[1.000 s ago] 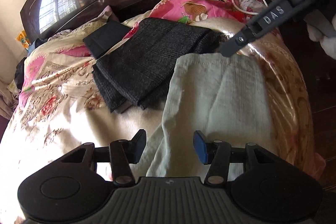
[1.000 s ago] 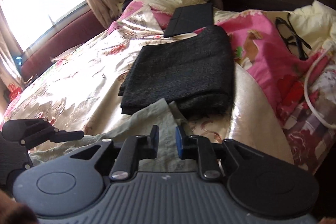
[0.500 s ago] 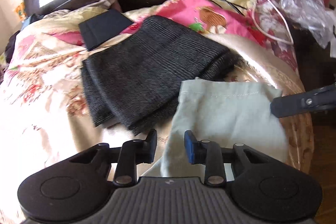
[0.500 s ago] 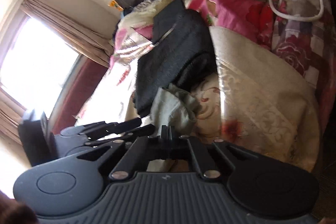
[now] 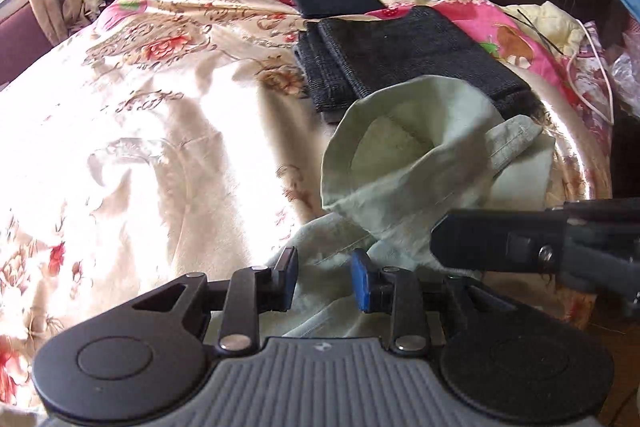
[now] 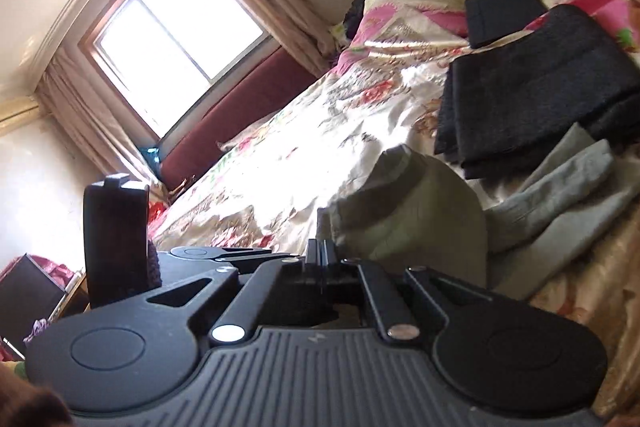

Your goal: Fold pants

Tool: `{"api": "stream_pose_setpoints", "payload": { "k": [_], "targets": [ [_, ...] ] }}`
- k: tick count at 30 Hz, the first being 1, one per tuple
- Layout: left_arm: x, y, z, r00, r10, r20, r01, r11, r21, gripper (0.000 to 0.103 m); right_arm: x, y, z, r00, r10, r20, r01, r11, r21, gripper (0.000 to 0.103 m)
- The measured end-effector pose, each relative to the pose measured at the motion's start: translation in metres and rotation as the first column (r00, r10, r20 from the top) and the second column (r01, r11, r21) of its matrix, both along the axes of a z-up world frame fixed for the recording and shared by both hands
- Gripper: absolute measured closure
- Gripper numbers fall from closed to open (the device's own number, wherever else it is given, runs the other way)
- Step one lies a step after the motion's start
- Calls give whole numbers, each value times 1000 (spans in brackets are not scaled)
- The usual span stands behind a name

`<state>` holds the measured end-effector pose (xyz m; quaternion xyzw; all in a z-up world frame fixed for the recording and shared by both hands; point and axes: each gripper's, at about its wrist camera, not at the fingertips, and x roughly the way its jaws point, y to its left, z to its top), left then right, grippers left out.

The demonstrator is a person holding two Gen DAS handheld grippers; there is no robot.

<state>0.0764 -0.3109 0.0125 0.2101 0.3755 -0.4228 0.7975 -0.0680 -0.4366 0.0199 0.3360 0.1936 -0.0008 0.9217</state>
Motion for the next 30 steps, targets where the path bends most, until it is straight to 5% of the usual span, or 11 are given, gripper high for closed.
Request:
{"api": "stream_pose_setpoints", "payload": {
  "k": [3, 5, 10, 16, 19, 23, 30],
  "targets": [
    [2, 6, -7, 1000, 10, -23, -11, 1000, -11, 58, -1, 2, -3, 1000, 22, 4, -22, 999, 34, 91],
    [3, 8, -14, 999, 14, -39, -15, 1000, -17, 57, -11, -3, 0, 1000, -7, 2, 7, 1000, 17, 70],
    [6, 10, -16, 997, 17, -70, -21, 998, -58, 53, -32, -56, -3, 956, -252, -151, 252, 967, -18, 69],
    [7, 12, -16, 997, 17, -80, -23, 997, -79, 53, -8, -101, -24, 897, -347, -273, 366, 930, 20, 72],
    [8, 13, -16, 995, 15, -97, -24, 995, -96, 52, 6, -109, -28, 893, -340, -296, 366, 930, 36, 74],
    [7, 13, -16, 994, 14, -113, -28, 992, -124, 51, 24, -119, -30, 907, -307, -289, 339, 939, 65, 95],
    [6, 19, -10, 993, 18, -117, -35, 989, -143, 50, 58, -117, -20, 922, -242, -304, 255, 967, 2, 93]
  ]
}}
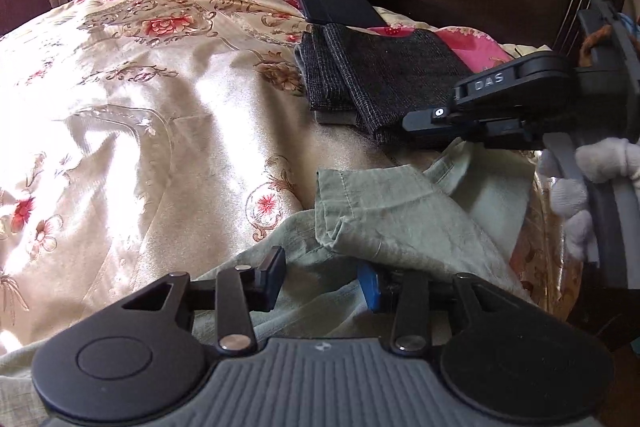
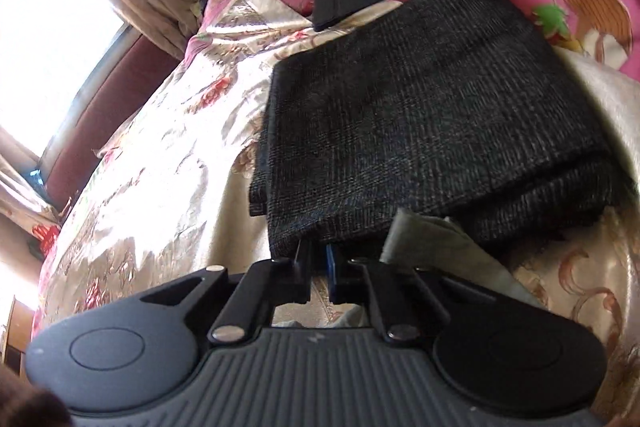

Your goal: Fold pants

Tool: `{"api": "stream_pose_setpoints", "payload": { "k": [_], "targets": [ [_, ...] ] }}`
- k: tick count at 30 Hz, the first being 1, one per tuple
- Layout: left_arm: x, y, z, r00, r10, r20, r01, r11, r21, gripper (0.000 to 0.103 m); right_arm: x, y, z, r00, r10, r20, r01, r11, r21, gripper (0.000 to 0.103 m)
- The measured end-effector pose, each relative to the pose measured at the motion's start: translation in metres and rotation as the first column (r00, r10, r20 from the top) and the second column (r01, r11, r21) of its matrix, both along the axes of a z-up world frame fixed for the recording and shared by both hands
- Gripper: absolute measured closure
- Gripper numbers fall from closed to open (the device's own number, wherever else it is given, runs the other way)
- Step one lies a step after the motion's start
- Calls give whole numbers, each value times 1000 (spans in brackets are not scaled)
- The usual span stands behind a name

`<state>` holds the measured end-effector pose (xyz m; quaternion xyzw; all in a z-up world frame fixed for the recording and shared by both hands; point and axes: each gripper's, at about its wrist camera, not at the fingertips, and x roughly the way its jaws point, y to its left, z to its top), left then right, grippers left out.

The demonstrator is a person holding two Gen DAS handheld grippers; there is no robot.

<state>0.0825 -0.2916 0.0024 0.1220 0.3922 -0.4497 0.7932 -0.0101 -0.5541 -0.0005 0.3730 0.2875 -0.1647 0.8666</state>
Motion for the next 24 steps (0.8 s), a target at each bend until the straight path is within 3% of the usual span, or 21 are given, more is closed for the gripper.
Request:
{"api": "stream_pose_setpoints", "payload": {
  "k": [3, 7, 10, 12, 13, 14, 17, 19, 20, 24],
  "targets": [
    [0, 4, -2, 1000, -4, -21, 4, 1000, -17, 49, -30, 11, 22, 999, 4, 37, -2, 999, -54, 90],
    [-6, 2, -5, 1000, -5, 6, 5, 1000, -11, 48, -58, 24, 29, 1000, 18, 15, -18, 1000, -23, 90],
    [-8, 3, -3, 1000, -11, 4, 11, 1000, -14, 48, -57, 42, 22, 996, 85, -1, -85, 996, 24, 89],
    [-9, 4, -2, 1000, -8, -3, 8, 1000, -16, 48, -45, 59, 21, 990, 140, -33, -141, 989, -41, 85],
    [-9, 4, -3, 1000, -5, -12, 5, 1000, -17, 48, -39, 65, 19, 988, 140, -66, -145, 986, -83, 78],
    [-9, 5, -3, 1000, -2, -22, 2, 1000, -17, 48, -34, 67, 16, 987, 128, -99, -137, 986, -91, 77],
    [-11, 7, 1, 998, 0, -57, -2, 999, -41, 48, -38, 57, 4, 996, 60, -72, -56, 997, 52, 77],
    [-14, 10, 3, 997, -4, -77, 0, 998, -60, 45, -45, 58, 3, 999, 42, -31, -39, 994, 100, 77],
    [-15, 11, 4, 996, -5, -85, -1, 998, -69, 42, -49, 63, 3, 998, 63, -1, -62, 991, 115, 77],
    [-12, 9, 3, 995, 12, -103, -19, 998, -66, 40, -46, 88, -5, 991, 127, -41, -124, 989, 78, 77]
  ]
}}
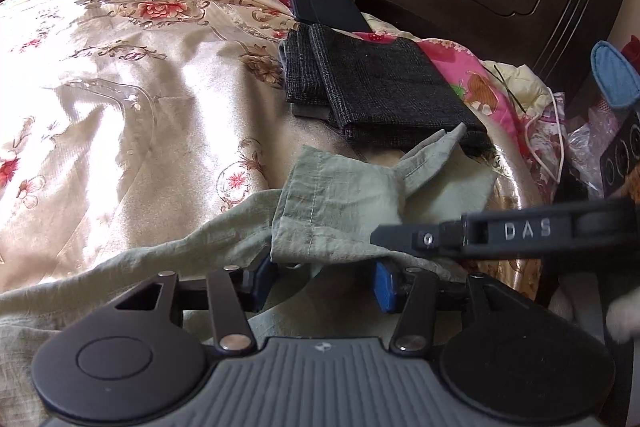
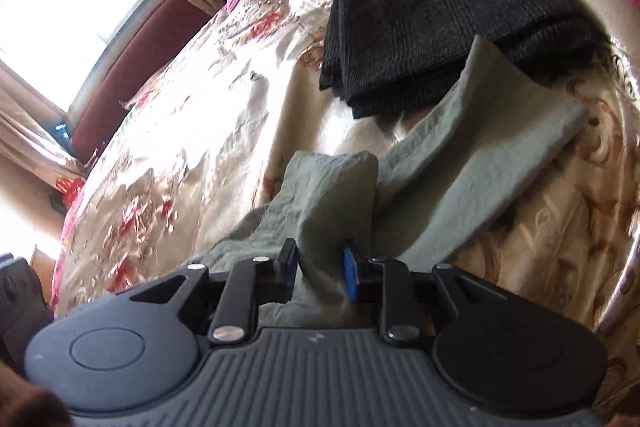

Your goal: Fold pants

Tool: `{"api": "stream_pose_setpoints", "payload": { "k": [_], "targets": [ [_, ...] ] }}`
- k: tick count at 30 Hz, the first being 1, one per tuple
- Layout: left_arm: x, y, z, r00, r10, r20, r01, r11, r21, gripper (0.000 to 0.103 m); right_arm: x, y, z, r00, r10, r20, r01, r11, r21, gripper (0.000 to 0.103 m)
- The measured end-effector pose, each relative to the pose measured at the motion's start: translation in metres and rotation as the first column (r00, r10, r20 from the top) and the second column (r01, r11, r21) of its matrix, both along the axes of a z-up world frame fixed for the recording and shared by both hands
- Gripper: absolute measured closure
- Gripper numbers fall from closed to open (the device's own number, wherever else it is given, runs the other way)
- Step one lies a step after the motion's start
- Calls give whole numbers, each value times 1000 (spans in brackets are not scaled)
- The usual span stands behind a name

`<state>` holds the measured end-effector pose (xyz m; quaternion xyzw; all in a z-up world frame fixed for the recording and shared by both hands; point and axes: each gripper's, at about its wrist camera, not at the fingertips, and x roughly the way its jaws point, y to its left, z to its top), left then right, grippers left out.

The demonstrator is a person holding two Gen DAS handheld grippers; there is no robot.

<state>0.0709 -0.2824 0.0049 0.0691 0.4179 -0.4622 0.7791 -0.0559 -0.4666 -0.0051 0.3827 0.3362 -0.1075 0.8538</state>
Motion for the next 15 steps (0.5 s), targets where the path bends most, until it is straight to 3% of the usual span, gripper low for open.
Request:
{"api": "stream_pose_setpoints", "payload": {
  "k": [2, 4, 5, 6, 10, 12, 15],
  "targets": [
    [4, -5, 0, 1000, 29, 13, -29, 999, 14, 41, -1, 2, -5, 1000, -13, 4, 12, 1000, 26, 79],
    [9, -8, -1, 997, 74, 21, -75, 997, 26, 54, -4, 1, -5, 1000, -15, 15, 14, 999, 36, 79],
    [14, -8, -1, 996, 86, -6, -86, 996, 23, 68, -5, 0, -4, 1000, -14, 16, 14, 999, 35, 79],
    [19, -6, -2, 995, 96, -43, -95, 995, 10, 72, -6, -1, -3, 1000, -15, 15, 15, 999, 32, 80],
    [25, 10, -1, 983, 84, -162, -97, 993, -72, 71, -11, -7, 0, 999, -33, 32, 33, 999, 5, 79],
    [25, 11, -2, 982, 90, -166, -101, 993, -64, 62, -8, -3, -1, 1000, -4, 26, 5, 1000, -12, 79],
    [26, 6, -3, 983, 93, -157, -101, 994, -44, 58, -4, 7, -4, 1000, 26, 16, -26, 999, -43, 79]
  ]
}}
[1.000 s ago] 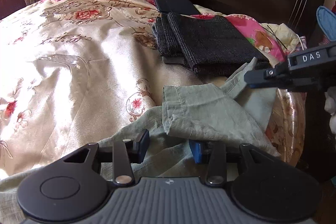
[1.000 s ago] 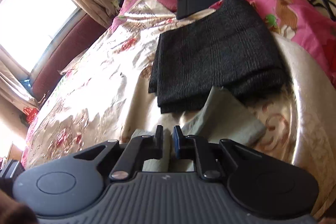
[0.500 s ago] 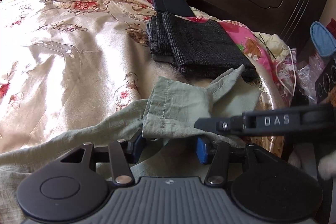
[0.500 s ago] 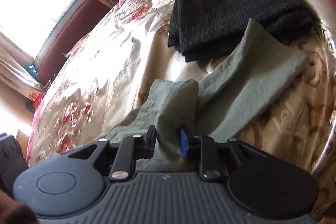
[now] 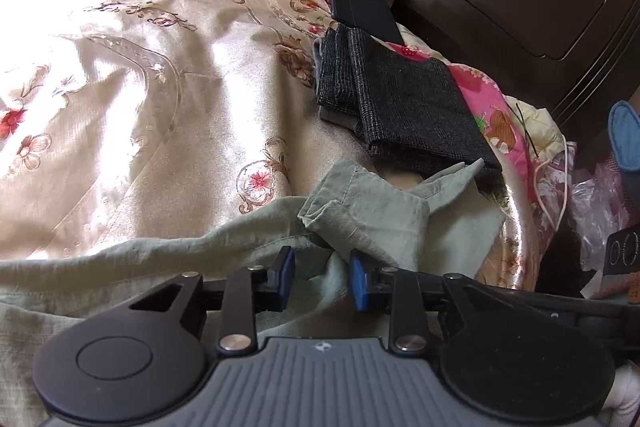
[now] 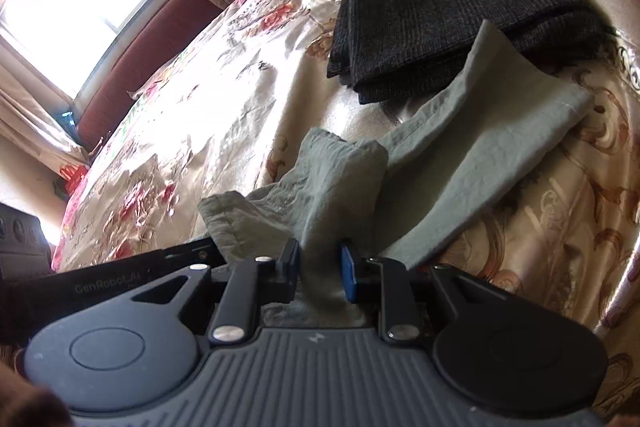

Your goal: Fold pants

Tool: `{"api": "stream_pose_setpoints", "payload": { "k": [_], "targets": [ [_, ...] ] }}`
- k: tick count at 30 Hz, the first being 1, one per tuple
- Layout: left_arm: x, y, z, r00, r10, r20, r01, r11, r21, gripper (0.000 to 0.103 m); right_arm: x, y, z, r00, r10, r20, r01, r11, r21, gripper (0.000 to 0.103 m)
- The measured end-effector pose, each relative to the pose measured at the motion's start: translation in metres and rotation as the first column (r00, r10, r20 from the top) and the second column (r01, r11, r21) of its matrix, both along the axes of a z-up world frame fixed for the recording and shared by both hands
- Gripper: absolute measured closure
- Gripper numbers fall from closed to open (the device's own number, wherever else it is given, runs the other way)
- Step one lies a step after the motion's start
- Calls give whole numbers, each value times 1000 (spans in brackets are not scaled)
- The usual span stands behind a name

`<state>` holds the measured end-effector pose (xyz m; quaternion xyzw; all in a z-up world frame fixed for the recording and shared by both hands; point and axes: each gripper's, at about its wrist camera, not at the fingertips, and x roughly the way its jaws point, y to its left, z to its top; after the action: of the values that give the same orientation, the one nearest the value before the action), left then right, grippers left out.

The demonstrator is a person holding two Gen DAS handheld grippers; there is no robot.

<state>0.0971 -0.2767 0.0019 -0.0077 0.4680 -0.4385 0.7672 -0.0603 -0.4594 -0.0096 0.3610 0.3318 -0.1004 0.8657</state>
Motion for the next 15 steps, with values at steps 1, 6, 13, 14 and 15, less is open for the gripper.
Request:
{"api": "stream_pose_setpoints", "payload": {
  "k": [1, 6, 13, 14, 15],
  "targets": [
    [1, 0, 1, 1000, -3, -9, 3, 1000, -7, 57, 0, 4, 1, 1000, 4, -2, -4, 1000, -29, 79],
    [-6, 8, 10, 999, -26, 28, 27, 1000, -13, 43, -2, 2, -3, 1000, -9, 13, 9, 1000, -18, 79],
    [-8, 6, 13, 998, -56, -5, 56, 997, -54, 36, 0, 10, -4, 1000, 20, 16, -19, 997, -72, 79],
    [-8, 7, 14, 998, -62, -22, 60, 995, -74, 36, 0, 10, -4, 1000, 21, 16, -20, 997, -75, 79],
    [-9, 10, 16, 997, -66, -26, 63, 994, -87, 36, 0, 10, -4, 1000, 24, 16, -22, 997, -79, 80]
  ]
}}
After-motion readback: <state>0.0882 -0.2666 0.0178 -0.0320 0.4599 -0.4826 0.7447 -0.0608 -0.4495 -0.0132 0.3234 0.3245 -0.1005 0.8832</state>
